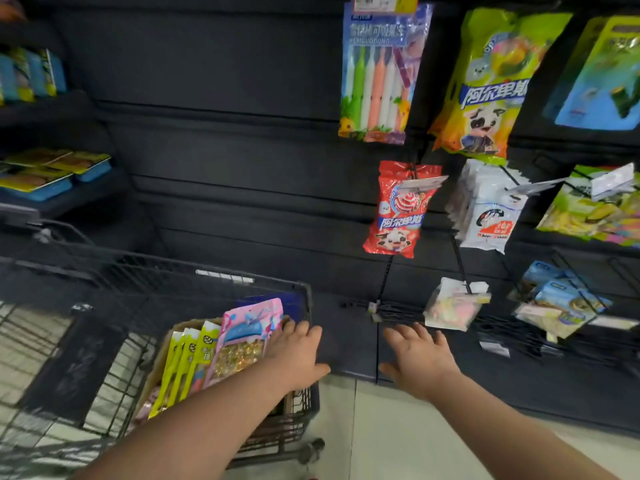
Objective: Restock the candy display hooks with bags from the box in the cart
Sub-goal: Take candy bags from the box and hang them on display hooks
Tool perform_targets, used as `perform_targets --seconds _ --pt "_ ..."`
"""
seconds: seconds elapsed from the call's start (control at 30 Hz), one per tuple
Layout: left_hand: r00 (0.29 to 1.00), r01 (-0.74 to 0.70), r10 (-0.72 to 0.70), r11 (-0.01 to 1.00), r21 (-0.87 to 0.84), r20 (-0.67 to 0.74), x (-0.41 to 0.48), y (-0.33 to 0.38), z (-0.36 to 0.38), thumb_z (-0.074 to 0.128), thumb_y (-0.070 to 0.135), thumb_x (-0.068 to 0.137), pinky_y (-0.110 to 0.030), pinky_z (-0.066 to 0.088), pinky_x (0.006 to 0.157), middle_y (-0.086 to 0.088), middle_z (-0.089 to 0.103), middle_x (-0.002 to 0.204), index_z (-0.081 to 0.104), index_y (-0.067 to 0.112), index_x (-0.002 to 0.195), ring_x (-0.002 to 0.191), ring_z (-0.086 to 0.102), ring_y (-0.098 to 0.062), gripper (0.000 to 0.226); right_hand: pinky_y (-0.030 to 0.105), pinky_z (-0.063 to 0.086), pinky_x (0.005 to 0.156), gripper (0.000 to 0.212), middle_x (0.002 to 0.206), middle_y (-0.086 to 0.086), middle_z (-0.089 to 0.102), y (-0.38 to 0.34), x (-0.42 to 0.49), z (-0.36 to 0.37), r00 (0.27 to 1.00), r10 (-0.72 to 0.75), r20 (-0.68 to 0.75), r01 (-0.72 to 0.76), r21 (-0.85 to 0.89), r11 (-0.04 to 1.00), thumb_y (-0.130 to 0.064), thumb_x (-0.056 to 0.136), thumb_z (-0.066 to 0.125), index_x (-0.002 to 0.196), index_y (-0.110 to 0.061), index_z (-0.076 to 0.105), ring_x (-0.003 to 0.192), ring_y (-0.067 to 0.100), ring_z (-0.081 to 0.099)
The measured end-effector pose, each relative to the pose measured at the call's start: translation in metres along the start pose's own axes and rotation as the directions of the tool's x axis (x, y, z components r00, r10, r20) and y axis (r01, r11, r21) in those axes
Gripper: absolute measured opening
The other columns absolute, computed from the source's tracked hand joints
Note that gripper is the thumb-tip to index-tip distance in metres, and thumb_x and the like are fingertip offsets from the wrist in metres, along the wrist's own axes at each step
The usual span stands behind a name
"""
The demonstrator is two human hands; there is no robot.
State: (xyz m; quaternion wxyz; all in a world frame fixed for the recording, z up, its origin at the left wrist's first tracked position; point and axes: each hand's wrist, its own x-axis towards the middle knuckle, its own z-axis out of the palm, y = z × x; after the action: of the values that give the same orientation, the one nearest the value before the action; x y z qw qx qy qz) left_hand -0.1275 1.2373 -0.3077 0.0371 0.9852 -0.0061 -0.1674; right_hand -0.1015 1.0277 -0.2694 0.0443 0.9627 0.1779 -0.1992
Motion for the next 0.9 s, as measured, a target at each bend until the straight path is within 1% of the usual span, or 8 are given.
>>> perform_targets --seconds 0.2,0.33,0.43,0.53,0.67,0.73,0.9 --pt "0.995 0.078 -0.076 0.997 -0.024 0.057 -0.036 -0.040 0.019 0.050 0.056 0.086 -0.044 0.025 0.115 -0.009 0.027 0.155 0.022 0.020 0.148 0.142 0.025 -0.030 0.077 0.051 0.011 0.118 0.060 0.157 0.001 0.021 -0.039 -0.012 0.015 0.998 -0.058 0.020 0.057 0.033 0.998 -0.046 0.097 0.038 0.150 -0.026 0.018 0.148 0.027 0.010" --pt "0.991 0.119 -0.114 0.990 -0.079 0.066 -0.044 -0.074 0.027 0.051 0.056 0.087 -0.044 0.025 0.116 -0.008 0.027 0.156 0.019 0.020 0.151 0.142 0.026 -0.029 0.080 0.051 0.012 0.117 0.060 0.157 0.000 0.023 -0.059 -0.004 0.020 0.996 -0.064 0.066 0.063 0.022 0.998 -0.047 0.097 0.040 0.150 -0.027 0.019 0.148 0.028 0.011" --pt "0.989 0.136 -0.129 0.985 -0.109 0.067 -0.044 -0.104 0.031 0.053 0.054 0.087 -0.042 0.026 0.115 -0.005 0.027 0.156 0.020 0.022 0.151 0.143 0.026 -0.027 0.078 0.050 0.012 0.118 0.062 0.157 0.000 0.023 -0.078 0.016 0.019 0.993 -0.065 0.100 0.063 0.024 0.998 -0.049 0.097 0.041 0.150 -0.027 0.019 0.148 0.028 0.012" --pt "0.980 0.177 -0.163 0.978 -0.112 0.118 -0.036 -0.148 0.037 0.052 0.054 0.088 -0.043 0.027 0.115 -0.005 0.026 0.156 0.018 0.023 0.151 0.143 0.025 -0.027 0.077 0.049 0.013 0.118 0.061 0.157 0.001 0.025 -0.110 0.046 0.016 0.989 -0.064 0.132 0.060 0.030 0.998 -0.047 0.097 0.041 0.150 -0.026 0.020 0.147 0.027 0.014" --pt "0.964 0.222 -0.197 0.967 -0.128 0.181 -0.024 -0.214 0.043 0.051 0.053 0.087 -0.042 0.032 0.111 -0.006 0.032 0.153 0.025 0.022 0.149 0.139 0.032 -0.026 0.074 0.047 0.017 0.118 0.061 0.155 0.000 0.030 -0.164 0.089 0.014 0.981 -0.064 0.185 0.058 0.037 0.998 -0.047 0.096 0.043 0.150 -0.027 0.023 0.145 0.025 0.021" --pt "0.958 0.235 -0.205 0.962 -0.142 0.201 -0.016 -0.245 0.045 0.051 0.054 0.087 -0.041 0.032 0.110 -0.006 0.033 0.152 0.026 0.020 0.148 0.138 0.033 -0.025 0.074 0.047 0.018 0.117 0.061 0.154 0.000 0.032 -0.190 0.109 0.015 0.974 -0.075 0.215 0.070 0.033 0.997 -0.046 0.095 0.044 0.150 -0.027 0.023 0.143 0.024 0.024" --pt "0.945 0.268 -0.212 0.939 -0.216 0.251 0.004 -0.308 0.051 0.052 0.055 0.088 -0.041 0.036 0.110 -0.006 0.032 0.153 0.024 0.020 0.150 0.139 0.034 -0.025 0.076 0.046 0.019 0.116 0.065 0.156 0.001 0.028 -0.233 0.144 0.024 0.962 -0.058 0.267 0.051 0.031 0.998 -0.046 0.094 0.046 0.150 -0.027 0.020 0.144 0.024 0.024"
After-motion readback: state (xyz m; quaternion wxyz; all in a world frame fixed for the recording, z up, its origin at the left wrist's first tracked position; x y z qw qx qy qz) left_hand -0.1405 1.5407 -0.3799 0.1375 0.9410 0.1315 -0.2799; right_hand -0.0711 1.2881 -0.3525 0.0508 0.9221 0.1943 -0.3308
